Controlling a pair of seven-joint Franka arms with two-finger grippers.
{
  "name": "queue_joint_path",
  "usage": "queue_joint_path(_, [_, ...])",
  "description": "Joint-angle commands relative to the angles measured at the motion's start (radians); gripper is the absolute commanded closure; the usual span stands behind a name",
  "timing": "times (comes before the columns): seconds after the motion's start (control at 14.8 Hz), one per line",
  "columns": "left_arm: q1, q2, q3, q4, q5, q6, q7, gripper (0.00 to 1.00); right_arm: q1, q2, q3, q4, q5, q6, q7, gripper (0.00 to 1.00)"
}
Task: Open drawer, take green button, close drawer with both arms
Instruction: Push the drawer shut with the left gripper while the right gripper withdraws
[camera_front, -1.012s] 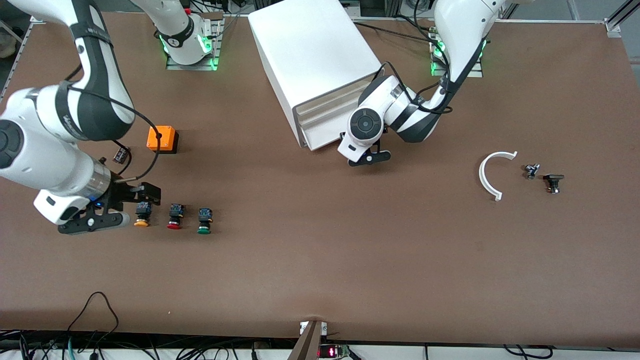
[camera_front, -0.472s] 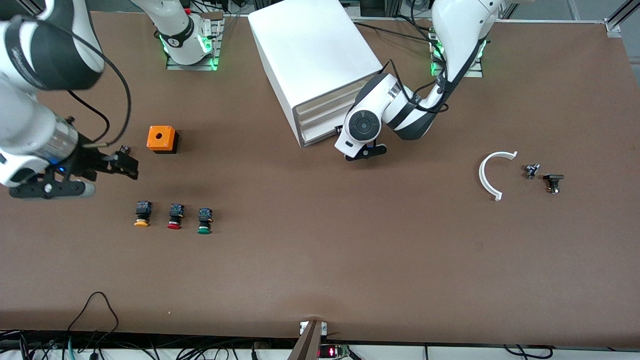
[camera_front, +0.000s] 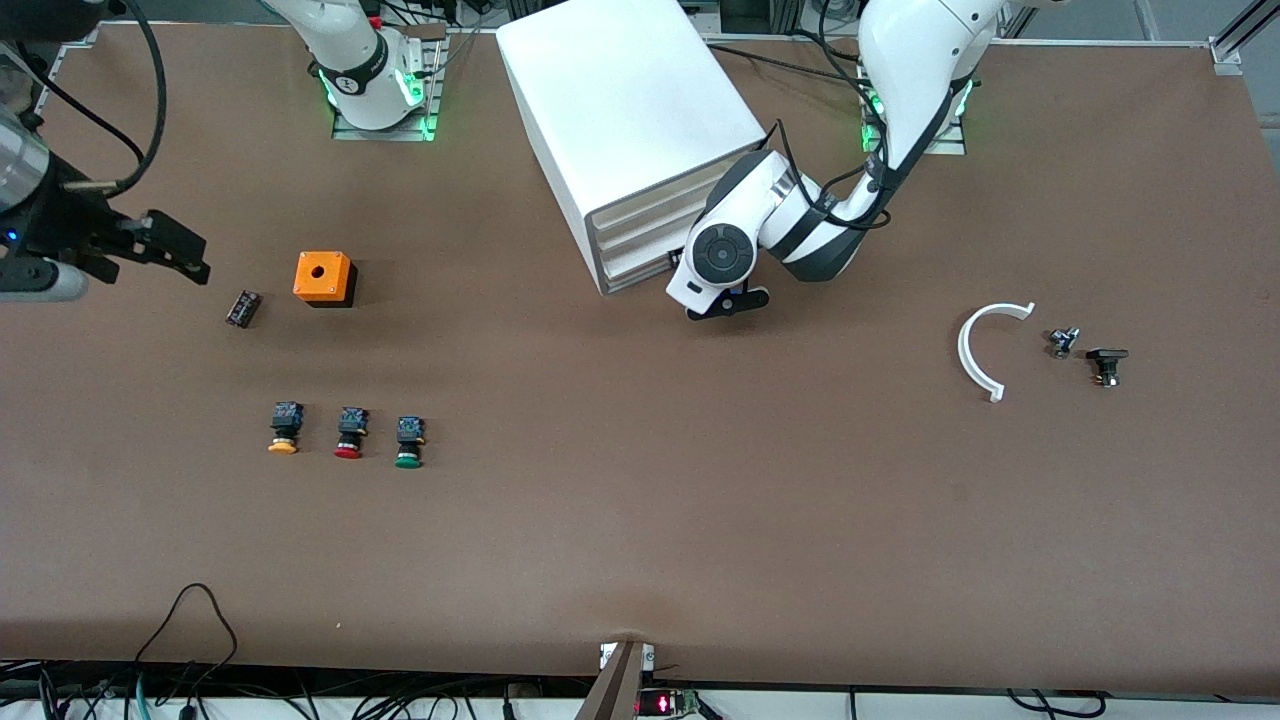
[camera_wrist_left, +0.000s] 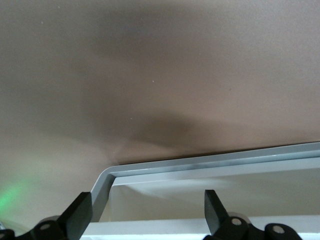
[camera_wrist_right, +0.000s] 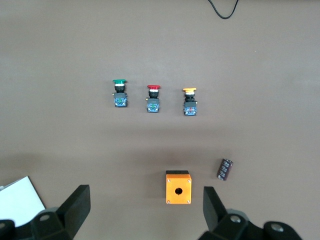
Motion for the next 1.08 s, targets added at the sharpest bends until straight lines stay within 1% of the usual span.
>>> queue_joint_path(0.0, [0.001,-0.002,-0.015,0.007,-0.02,-0.015,-0.007,0.01,-0.018,-0.103,0.021,-0.101,-0.003,-0.002,0.018,0.0])
queue_joint_path(0.13, [0.001,-0.003,-0.017,0.007,-0.076,-0.015,-0.006,0.01,-0.01,-0.164,0.015,-0.163,-0.002,0.013,0.018,0.0])
queue_joint_path(0.27, [0.01,-0.01,-0.017,0.009,-0.083,-0.022,-0.006,0.01,0.005,-0.206,-0.006,-0.207,-0.002,0.03,0.019,0.0])
queue_joint_path(0.34, [0.016,-0.01,-0.017,0.01,-0.084,-0.027,-0.006,0.01,0.019,-0.23,-0.026,-0.245,-0.002,0.065,0.019,0.0])
queue_joint_path(0.47, [0.042,-0.016,-0.017,0.036,-0.084,-0.041,-0.007,0.01,0.022,-0.273,-0.036,-0.325,-0.002,0.136,0.019,0.0])
queue_joint_path(0.54, [0.066,-0.022,-0.017,0.065,-0.084,-0.074,-0.007,0.01,0.022,-0.292,-0.036,-0.351,-0.002,0.157,0.019,0.0])
queue_joint_path(0.61, [0.1,-0.023,-0.017,0.108,-0.084,-0.129,-0.006,0.01,0.02,-0.297,-0.036,-0.359,-0.002,0.151,0.028,0.0])
queue_joint_path(0.81, [0.155,-0.031,-0.006,0.24,-0.066,-0.278,0.014,0.01,0.02,-0.295,-0.034,-0.356,0.001,0.137,0.071,0.0])
queue_joint_path(0.94, [0.227,-0.071,-0.015,0.277,0.001,-0.288,0.037,0.01,0.02,-0.294,-0.031,-0.349,0.001,0.119,0.061,0.0])
queue_joint_path(1.01, [0.255,-0.085,-0.017,0.289,0.031,-0.289,0.093,0.01,0.02,-0.291,-0.031,-0.349,0.004,0.116,0.059,0.0])
